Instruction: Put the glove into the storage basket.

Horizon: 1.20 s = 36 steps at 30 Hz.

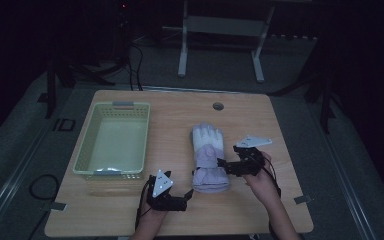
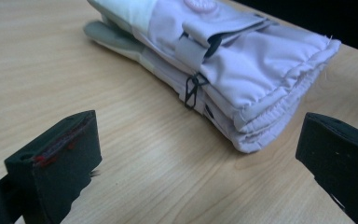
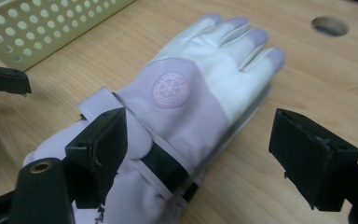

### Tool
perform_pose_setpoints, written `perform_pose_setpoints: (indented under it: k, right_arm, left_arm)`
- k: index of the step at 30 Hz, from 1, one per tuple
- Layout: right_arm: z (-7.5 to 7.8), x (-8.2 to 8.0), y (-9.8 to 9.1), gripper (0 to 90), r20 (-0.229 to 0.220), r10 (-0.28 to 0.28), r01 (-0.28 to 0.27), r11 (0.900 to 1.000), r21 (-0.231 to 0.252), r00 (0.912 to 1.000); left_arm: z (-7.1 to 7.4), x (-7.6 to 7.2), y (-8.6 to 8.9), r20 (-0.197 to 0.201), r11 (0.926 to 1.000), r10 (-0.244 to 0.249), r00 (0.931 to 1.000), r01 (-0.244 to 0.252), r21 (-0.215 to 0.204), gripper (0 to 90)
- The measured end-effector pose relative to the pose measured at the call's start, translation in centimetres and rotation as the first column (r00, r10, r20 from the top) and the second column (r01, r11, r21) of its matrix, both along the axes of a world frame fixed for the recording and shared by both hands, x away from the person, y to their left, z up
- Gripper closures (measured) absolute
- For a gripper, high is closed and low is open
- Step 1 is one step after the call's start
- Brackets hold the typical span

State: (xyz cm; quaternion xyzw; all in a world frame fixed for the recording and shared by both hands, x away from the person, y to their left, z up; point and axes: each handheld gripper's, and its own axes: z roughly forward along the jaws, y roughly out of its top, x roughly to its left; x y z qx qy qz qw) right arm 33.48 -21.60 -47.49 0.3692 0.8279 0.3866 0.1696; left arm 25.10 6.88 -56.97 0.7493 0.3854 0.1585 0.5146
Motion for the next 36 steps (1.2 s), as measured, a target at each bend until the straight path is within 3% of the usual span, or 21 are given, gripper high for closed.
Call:
perform_pose_setpoints:
  k: [5, 10, 13, 15, 17, 19, 21, 25, 26, 28, 32, 34, 36]
  right_arm:
    - [0.6, -0.1, -1.4, 19.4, 0.01, 0.001, -0.001, 0.9997, -0.025, 0.9999]
    - [0.3, -0.1, -2.0, 18.6, 0.013, 0.01, -0.009, 0.9974, -0.071, 0.9999]
    - [-0.1, 0.3, -2.4, 16.5, -0.021, -0.002, 0.001, 0.998, -0.063, 0.9998]
    - [-0.2, 0.4, -2.5, 14.0, -0.036, -0.015, 0.013, 0.9992, -0.037, 0.9992]
    - [-0.3, 0.6, -2.5, 13.2, -0.042, -0.021, 0.02, 0.9994, -0.027, 0.9989]
    - [-0.3, 0.8, -2.8, 15.3, -0.043, -0.057, 0.057, 0.9983, -0.008, 0.9974]
    - [-0.3, 1.1, -3.0, 16.7, -0.015, -0.075, 0.075, 0.9972, -0.008, 0.9971]
    - [-0.3, 1.6, -2.8, 17.0, 0.017, -0.07, 0.07, 0.9975, -0.001, 0.9974]
    - [-0.2, 1.6, -2.7, 17.0, 0.015, -0.07, 0.07, 0.9976, 0.004, 0.9974]
    - [-0.1, 2.0, -2.6, 16.3, -0.029, -0.064, 0.065, 0.9977, 0.02, 0.9975]
    - [-0.1, 2.6, -2.1, 13.9, -0.047, -0.072, 0.075, 0.9955, 0.057, 0.9963]
    - [-0.3, 3.0, -1.7, 12.5, -0.066, -0.072, 0.076, 0.9952, 0.061, 0.9952]
    - [-0.6, 3.1, -1.4, 11.1, -0.07, -0.061, 0.067, 0.9945, 0.081, 0.9957]
  left_arm:
    - [1.1, 0.7, 0.5, -0.026, 0.9975, -0.065, 0.9975, 0.064, -0.03, 0.1]
    - [2.7, 1.4, 0.3, -0.008, 0.9926, -0.122, 0.9925, 0.122, -0.002, 0.1]
    - [3.5, 2.1, -0.2, -0.015, 0.9898, -0.141, 0.9899, 0.141, 0.019, 0.1]
    - [3.9, 2.6, -0.5, -0.046, 0.9881, -0.149, 0.9878, 0.15, 0.032, 0.1]
    - [4.3, 3.2, -0.9, -0.073, 0.9863, -0.162, 0.9841, 0.164, 0.018, 0.1]
    - [4.5, 3.6, -1.2, -0.08, 0.9862, -0.165, 0.9831, 0.166, 0.006, 0.1]
    - [4.7, 4.1, -1.5, -0.08, 0.9861, -0.165, 0.9829, 0.166, 0.002, 0.1]
    - [4.8, 5.3, -2.0, -0.105, 0.9875, -0.158, 0.9819, 0.157, -0.015, 0.1]
    - [4.8, 5.5, -2.1, -0.112, 0.988, -0.154, 0.9817, 0.153, -0.022, 0.1]
    - [4.8, 6.0, -2.4, -0.123, 0.9893, -0.145, 0.9817, 0.145, -0.011, 0.1]
    - [5.1, 7.1, -2.9, -0.149, 0.9897, -0.143, 0.9785, 0.142, -0.016, 0.1]
    - [5.4, 7.4, -3.3, -0.161, 0.9924, -0.115, 0.9801, 0.121, 0.024, 0.1]
    - [5.6, 7.7, -3.7, -0.182, 0.9908, -0.117, 0.9762, 0.127, 0.046, 0.1]
